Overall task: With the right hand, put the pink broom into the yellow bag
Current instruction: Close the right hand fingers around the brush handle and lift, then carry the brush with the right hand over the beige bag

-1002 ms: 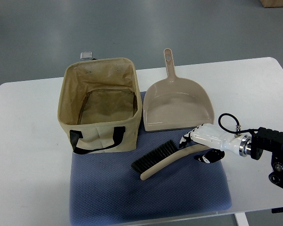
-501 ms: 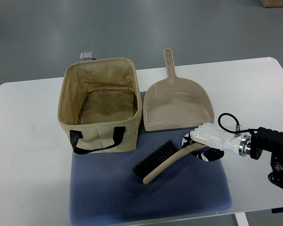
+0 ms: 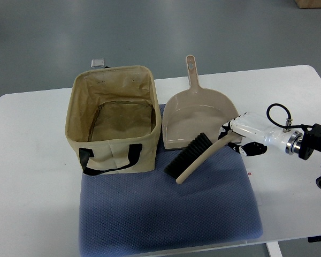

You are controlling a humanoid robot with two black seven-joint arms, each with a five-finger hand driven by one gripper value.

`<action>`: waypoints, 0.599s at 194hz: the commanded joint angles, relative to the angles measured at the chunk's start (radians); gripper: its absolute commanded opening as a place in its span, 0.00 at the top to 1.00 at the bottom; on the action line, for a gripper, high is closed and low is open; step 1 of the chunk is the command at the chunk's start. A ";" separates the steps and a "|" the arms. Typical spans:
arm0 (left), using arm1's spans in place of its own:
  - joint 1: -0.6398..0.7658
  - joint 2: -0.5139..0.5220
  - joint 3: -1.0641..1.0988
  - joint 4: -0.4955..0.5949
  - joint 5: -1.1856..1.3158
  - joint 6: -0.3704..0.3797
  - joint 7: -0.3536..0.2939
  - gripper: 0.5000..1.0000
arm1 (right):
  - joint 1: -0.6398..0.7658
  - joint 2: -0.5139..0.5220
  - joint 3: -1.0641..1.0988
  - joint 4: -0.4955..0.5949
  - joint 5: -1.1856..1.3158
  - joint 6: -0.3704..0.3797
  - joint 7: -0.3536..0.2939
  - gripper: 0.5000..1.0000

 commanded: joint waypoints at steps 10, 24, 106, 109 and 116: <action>0.000 0.000 0.000 -0.001 0.000 0.000 0.000 0.00 | 0.071 -0.063 0.050 -0.022 0.011 -0.002 0.006 1.00; 0.000 0.000 0.000 0.000 0.000 0.000 0.000 0.00 | 0.114 -0.096 0.054 -0.031 0.018 -0.002 0.008 1.00; 0.000 0.000 0.000 0.000 0.000 0.000 0.000 0.00 | 0.465 -0.133 -0.004 -0.150 0.156 0.024 0.000 1.00; -0.001 0.000 0.000 0.000 0.000 0.000 0.000 0.00 | 0.485 -0.126 -0.018 -0.154 0.156 0.029 0.000 1.00; 0.000 0.000 0.000 0.000 0.000 0.000 0.000 0.00 | 0.522 -0.114 -0.045 -0.155 0.158 0.034 -0.003 1.00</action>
